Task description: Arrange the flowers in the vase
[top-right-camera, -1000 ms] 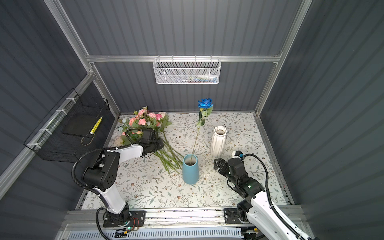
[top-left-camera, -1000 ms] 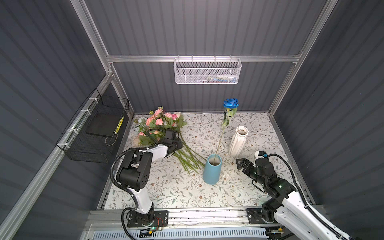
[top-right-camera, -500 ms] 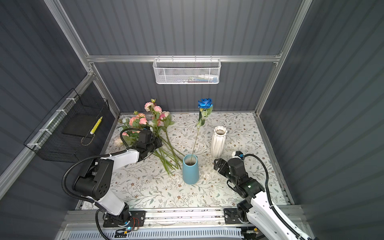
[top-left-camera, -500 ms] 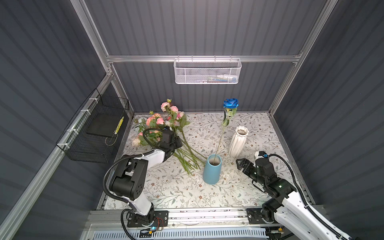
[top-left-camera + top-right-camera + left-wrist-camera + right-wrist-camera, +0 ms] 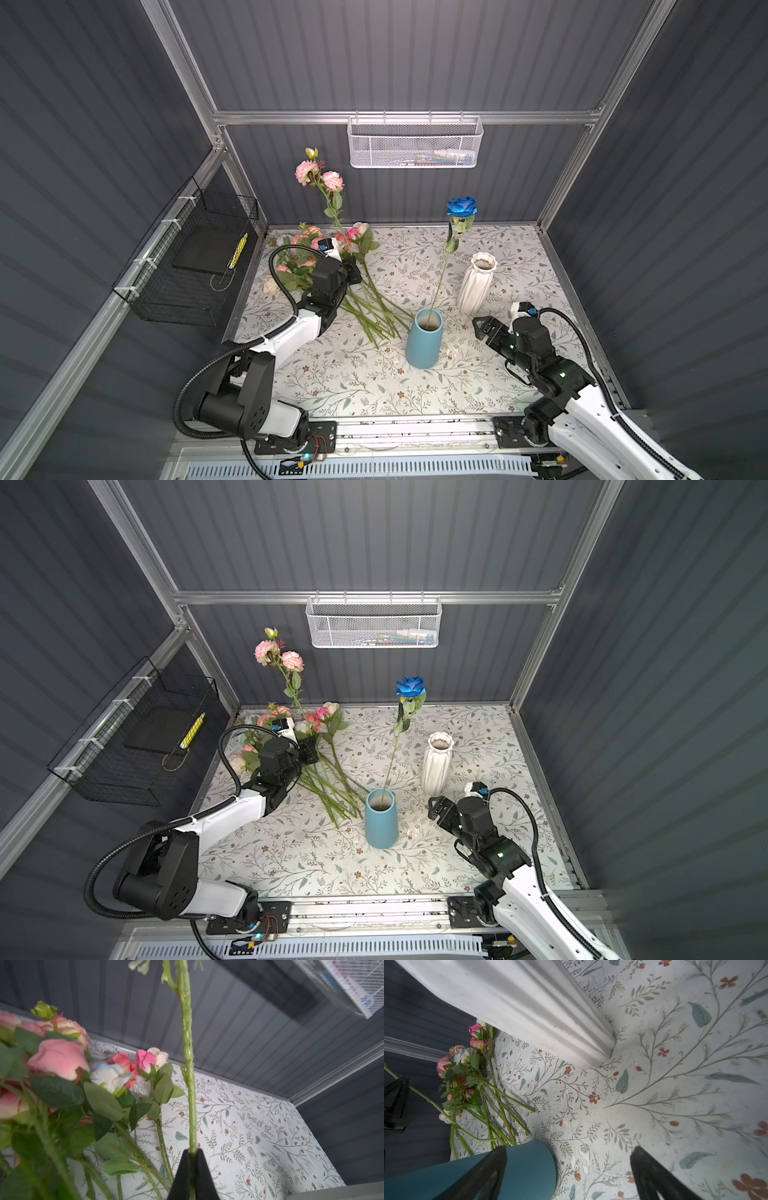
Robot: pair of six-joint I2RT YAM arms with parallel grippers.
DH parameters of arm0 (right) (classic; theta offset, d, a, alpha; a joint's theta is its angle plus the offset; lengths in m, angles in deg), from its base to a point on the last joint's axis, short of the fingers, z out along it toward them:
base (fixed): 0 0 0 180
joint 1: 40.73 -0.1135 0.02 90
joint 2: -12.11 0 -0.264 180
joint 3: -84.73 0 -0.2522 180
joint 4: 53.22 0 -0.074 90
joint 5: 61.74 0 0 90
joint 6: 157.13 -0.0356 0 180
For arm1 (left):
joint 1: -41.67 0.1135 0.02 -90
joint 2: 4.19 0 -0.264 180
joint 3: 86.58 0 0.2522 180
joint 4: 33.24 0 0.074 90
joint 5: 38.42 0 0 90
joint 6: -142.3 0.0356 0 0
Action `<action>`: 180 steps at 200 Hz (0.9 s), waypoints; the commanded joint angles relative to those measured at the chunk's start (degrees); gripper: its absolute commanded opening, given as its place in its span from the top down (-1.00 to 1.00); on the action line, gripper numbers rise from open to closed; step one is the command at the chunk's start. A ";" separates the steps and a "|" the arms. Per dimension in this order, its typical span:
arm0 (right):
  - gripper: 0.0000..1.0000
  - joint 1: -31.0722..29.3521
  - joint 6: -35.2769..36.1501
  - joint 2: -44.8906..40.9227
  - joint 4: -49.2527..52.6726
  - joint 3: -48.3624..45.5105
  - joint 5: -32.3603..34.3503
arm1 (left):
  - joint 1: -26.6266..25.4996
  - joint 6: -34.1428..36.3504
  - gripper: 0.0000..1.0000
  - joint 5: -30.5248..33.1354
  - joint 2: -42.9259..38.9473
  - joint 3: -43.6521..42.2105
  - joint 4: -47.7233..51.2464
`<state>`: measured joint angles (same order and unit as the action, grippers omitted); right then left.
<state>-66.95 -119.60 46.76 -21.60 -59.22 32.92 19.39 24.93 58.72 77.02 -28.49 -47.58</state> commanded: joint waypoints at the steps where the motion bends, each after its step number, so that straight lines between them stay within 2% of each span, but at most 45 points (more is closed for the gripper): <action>1: -0.89 0.20 -0.44 -0.30 0.16 -0.39 -0.01 | -1.34 5.07 1.00 3.58 -1.62 2.39 -2.62; 40: -0.89 0.16 -0.52 -0.51 0.21 -0.40 -0.16 | -2.08 7.95 1.00 5.15 -2.85 5.53 -2.69; 85: -0.90 0.20 -0.18 -1.40 0.40 0.22 0.08 | -2.67 10.58 1.00 3.81 -6.97 11.36 0.69; 139: -0.90 0.20 1.13 -1.61 0.34 1.71 0.12 | -3.98 9.94 1.00 -2.58 -15.09 14.84 4.22; 180: -0.90 0.20 0.72 -1.10 -0.18 1.73 -0.22 | -7.88 10.30 1.00 -8.04 -16.62 22.73 9.01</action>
<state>-66.95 -119.36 45.54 -21.64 -59.13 32.73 13.81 33.93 55.63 61.29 -11.20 -41.35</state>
